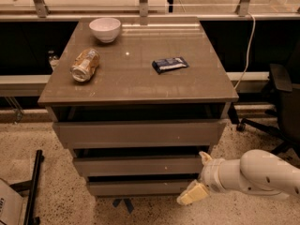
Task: Open middle drawer
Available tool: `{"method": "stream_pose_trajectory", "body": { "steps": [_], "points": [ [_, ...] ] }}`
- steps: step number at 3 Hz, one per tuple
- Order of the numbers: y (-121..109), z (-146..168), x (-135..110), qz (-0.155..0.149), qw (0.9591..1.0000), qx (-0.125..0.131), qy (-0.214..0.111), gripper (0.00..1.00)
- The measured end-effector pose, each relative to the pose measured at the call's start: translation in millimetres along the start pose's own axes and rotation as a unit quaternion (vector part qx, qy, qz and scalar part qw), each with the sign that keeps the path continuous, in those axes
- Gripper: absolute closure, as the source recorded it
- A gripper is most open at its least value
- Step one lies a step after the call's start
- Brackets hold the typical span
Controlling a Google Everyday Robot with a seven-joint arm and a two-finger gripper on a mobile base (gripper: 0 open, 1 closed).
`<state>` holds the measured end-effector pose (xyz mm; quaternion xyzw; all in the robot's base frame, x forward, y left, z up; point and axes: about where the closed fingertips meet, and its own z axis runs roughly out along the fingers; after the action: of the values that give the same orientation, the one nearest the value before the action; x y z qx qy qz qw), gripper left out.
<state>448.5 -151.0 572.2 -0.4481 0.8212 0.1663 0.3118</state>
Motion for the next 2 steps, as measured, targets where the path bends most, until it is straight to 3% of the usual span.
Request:
{"method": "stream_pose_trajectory", "body": {
  "steps": [2],
  "points": [
    [-36.1,48.2,24.6,0.034,0.9993,-0.012,0.009,0.00]
  ]
}}
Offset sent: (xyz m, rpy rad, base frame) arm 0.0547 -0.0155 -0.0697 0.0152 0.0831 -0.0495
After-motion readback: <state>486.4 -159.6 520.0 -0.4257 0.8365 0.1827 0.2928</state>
